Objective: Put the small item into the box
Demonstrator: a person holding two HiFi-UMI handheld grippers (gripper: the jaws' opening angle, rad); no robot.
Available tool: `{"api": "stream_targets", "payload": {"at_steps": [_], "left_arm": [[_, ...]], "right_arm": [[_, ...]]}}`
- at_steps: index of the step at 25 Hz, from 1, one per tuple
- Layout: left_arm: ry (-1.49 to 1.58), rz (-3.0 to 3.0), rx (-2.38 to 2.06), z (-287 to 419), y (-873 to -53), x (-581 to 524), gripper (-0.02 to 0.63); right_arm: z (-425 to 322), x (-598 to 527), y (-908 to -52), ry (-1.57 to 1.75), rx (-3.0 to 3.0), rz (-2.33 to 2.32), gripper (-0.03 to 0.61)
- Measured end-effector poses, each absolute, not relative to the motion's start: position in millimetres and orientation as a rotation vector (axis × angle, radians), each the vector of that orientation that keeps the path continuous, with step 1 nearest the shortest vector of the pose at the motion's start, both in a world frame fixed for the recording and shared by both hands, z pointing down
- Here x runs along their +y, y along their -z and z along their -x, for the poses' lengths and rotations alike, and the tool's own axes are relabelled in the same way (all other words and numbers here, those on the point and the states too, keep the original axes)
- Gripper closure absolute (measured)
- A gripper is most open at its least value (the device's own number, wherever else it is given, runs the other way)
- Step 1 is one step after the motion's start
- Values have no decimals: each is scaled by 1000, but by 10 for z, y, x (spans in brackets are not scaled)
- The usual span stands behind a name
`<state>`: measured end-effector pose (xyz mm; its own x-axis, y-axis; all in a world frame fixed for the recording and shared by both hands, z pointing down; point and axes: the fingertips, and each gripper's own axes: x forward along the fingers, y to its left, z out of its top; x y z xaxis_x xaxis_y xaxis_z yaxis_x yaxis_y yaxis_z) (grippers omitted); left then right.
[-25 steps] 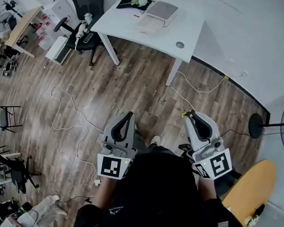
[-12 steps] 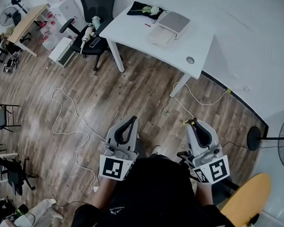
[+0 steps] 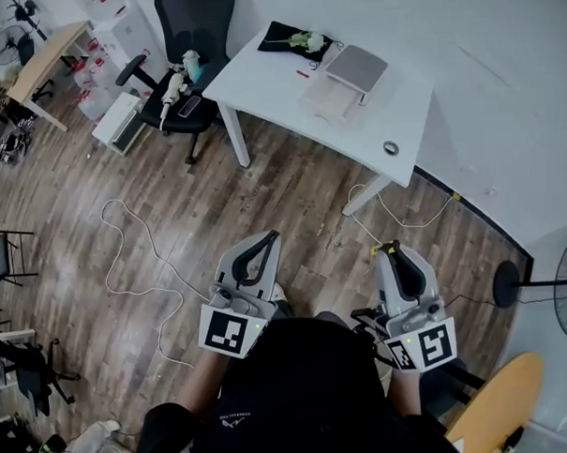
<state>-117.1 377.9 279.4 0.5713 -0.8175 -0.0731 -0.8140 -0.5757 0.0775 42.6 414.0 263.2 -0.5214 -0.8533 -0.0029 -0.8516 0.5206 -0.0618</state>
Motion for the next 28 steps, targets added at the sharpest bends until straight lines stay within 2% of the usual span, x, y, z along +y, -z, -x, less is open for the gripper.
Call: {"api": "stream_targets", "payload": {"at_steps": [13, 28], "left_arm": [[154, -2705, -1460, 1671, -2888, 3329, 607], [84, -2629, -1571, 1671, -3024, 2330, 607]], "right_arm": [[-49, 3588, -2656, 81, 2724, 1537, 523], [-44, 2290, -2826, 146, 2796, 1427, 523]]}}
